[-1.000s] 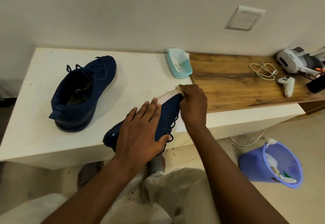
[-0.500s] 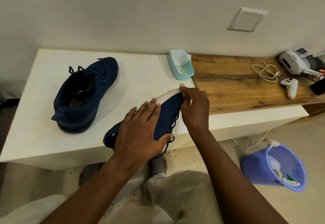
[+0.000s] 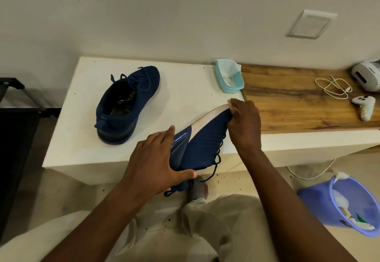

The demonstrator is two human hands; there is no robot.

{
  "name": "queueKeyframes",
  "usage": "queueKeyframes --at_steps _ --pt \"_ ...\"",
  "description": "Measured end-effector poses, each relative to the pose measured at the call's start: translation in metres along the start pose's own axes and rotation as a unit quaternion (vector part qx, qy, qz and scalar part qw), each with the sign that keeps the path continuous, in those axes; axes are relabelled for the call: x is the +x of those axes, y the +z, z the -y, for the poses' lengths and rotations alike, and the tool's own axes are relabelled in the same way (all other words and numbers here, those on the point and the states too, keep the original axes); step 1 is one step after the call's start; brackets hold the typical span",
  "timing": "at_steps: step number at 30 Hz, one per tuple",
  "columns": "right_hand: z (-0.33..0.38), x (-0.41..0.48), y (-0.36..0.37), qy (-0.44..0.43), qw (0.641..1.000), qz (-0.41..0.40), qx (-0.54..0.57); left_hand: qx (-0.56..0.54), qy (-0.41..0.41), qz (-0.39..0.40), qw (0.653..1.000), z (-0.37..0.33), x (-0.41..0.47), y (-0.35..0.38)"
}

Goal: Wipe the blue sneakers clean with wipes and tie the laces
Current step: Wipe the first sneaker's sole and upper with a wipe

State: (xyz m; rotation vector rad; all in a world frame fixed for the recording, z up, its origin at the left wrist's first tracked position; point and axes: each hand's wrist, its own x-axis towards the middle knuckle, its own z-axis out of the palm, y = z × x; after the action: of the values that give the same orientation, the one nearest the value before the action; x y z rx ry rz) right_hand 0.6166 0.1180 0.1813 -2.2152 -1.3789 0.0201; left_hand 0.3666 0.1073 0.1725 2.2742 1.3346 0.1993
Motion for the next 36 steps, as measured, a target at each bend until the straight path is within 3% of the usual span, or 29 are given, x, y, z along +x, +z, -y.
queueKeyframes --at_steps 4,8,11,14,18,20,26,32,36 --pt "0.021 -0.019 -0.002 -0.081 0.996 0.035 -0.007 -0.112 -0.018 -0.042 0.993 0.001 0.01 0.007" --pt "0.057 -0.041 0.007 -0.21 0.968 0.115 -0.069 -0.157 0.008 -0.071 0.985 -0.002 0.033 0.014" --pt "0.074 -0.049 0.01 -0.256 0.954 0.137 -0.075 -0.169 0.033 -0.11 0.979 -0.004 0.045 0.015" --pt "0.066 -0.028 0.011 -0.228 0.963 0.11 -0.091 -0.152 0.046 -0.151 0.976 -0.004 0.052 0.019" --pt "0.054 0.009 0.011 -0.095 0.991 0.059 -0.079 -0.113 0.034 -0.159 0.98 -0.003 0.054 0.02" --pt "0.055 0.01 0.012 -0.073 0.992 0.061 -0.081 -0.093 0.019 -0.167 0.981 0.0 0.048 0.016" --pt "0.072 -0.019 0.014 -0.119 0.986 0.085 -0.084 -0.161 -0.026 -0.151 0.975 0.021 0.025 -0.006" --pt "0.102 -0.064 0.022 -0.281 0.949 0.134 -0.058 -0.217 -0.016 -0.15 0.965 0.029 0.032 -0.009" --pt "0.085 -0.03 0.023 -0.198 0.977 0.065 -0.036 -0.204 -0.019 -0.151 0.967 0.032 0.037 -0.012"
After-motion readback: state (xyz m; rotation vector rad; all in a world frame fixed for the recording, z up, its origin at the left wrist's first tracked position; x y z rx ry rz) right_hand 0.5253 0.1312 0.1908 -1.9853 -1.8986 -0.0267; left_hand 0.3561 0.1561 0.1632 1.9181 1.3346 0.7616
